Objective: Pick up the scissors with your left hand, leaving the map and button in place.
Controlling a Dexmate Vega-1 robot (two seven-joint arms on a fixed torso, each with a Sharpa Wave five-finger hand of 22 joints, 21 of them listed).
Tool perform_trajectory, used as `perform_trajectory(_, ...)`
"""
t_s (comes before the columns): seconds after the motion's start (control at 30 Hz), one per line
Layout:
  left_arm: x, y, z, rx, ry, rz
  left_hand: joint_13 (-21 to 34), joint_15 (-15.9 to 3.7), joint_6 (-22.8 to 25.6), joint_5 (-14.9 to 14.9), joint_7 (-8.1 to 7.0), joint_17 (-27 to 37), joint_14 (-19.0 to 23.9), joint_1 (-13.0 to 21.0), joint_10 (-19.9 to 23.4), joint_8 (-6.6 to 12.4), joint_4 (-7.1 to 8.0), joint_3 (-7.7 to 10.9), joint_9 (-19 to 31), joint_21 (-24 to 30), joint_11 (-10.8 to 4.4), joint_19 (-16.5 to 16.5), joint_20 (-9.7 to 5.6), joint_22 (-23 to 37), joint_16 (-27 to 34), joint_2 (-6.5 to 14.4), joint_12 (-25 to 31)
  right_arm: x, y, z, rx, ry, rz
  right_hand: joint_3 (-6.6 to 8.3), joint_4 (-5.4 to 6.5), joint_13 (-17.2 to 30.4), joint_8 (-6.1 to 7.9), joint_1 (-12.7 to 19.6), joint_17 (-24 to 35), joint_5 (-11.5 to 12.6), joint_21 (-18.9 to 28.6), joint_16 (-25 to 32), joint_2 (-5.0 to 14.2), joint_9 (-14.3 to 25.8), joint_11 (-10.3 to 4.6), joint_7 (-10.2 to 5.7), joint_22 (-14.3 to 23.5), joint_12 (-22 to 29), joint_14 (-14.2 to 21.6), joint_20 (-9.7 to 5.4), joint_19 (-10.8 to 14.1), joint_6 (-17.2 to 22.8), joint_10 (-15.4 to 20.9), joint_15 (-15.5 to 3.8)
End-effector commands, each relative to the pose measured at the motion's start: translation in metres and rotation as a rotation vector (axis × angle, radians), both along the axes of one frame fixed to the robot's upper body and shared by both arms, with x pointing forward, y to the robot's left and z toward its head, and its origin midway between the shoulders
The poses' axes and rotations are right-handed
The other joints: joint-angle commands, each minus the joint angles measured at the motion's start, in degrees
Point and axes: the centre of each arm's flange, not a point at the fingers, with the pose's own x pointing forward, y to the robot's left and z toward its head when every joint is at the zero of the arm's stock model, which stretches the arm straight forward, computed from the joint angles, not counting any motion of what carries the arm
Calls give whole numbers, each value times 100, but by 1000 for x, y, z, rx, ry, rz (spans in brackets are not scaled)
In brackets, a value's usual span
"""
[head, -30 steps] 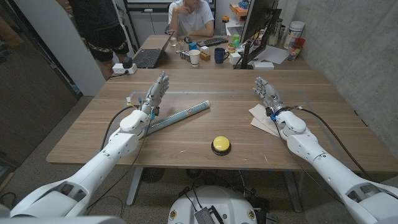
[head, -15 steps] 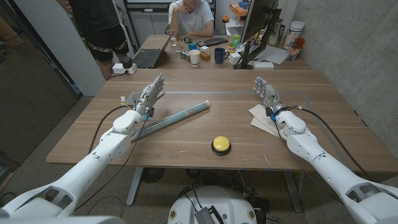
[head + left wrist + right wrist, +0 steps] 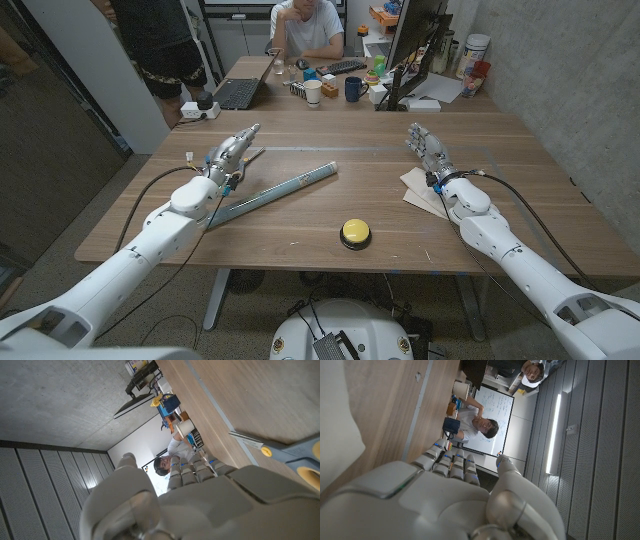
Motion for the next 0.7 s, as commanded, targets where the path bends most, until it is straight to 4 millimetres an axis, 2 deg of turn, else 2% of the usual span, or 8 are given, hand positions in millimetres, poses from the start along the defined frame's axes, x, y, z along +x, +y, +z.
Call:
perform_trajectory(0.03, -20, 14, 11, 109, 0, 112, 21, -181, 129, 15, 9, -3, 46, 168, 33, 78, -100, 40, 35, -9, -54, -87, -85, 10, 25, 7, 44, 0, 2, 3, -3, -8, 0, 17, 22, 33, 8, 37, 19, 31, -25, 19, -6, 32, -20, -14, 22, -6, 9, -332, 11, 60, 43, 17)
perform_trajectory(0.17, -24, 17, 15, 145, 0, 146, 20, -198, 362, -5, -15, -4, 90, 352, 53, 166, -210, 88, 42, -2, -85, -102, -94, 16, 33, 14, 44, 1, 1, 2, 0, -7, 0, 16, 21, 33, 6, 37, 19, 31, -27, 18, -7, 32, -16, -12, 22, -8, 8, -329, 12, 59, 44, 22)
perform_trajectory(0.4, -37, 23, 25, 242, 30, 273, 20, -203, 732, -42, 14, 0, 159, 558, 120, 295, -333, 130, 52, 12, -35, -112, -102, 23, 45, 6, 57, 1, -1, 2, 2, -6, -4, 12, 22, 33, 4, 37, 19, 31, -31, 15, -9, 32, -4, -10, 22, -14, 0, -327, 10, 60, 34, 26)
perform_trajectory(0.53, -46, 26, 30, 291, 71, 370, 20, -184, 865, -61, 63, 3, 269, 649, 227, 334, -384, 151, 54, 44, -3, -42, -29, 24, 76, 12, 87, 1, -3, 2, 1, -6, -7, 10, 24, 33, 4, 35, 20, 31, -34, 16, -9, 32, 1, -9, 22, -17, 1, -327, 9, 61, 30, 31)
perform_trajectory(0.7, -52, 33, 32, 293, 101, 405, 20, -162, 982, -80, 101, 5, 345, 713, 322, 366, -420, 160, 56, 70, 37, 27, 56, 25, 89, 8, 110, 1, -3, 4, 1, -7, -7, 8, 23, 34, 2, 36, 20, 31, -38, 17, -10, 32, 11, -8, 22, -18, 5, -321, 6, 61, 32, 34)
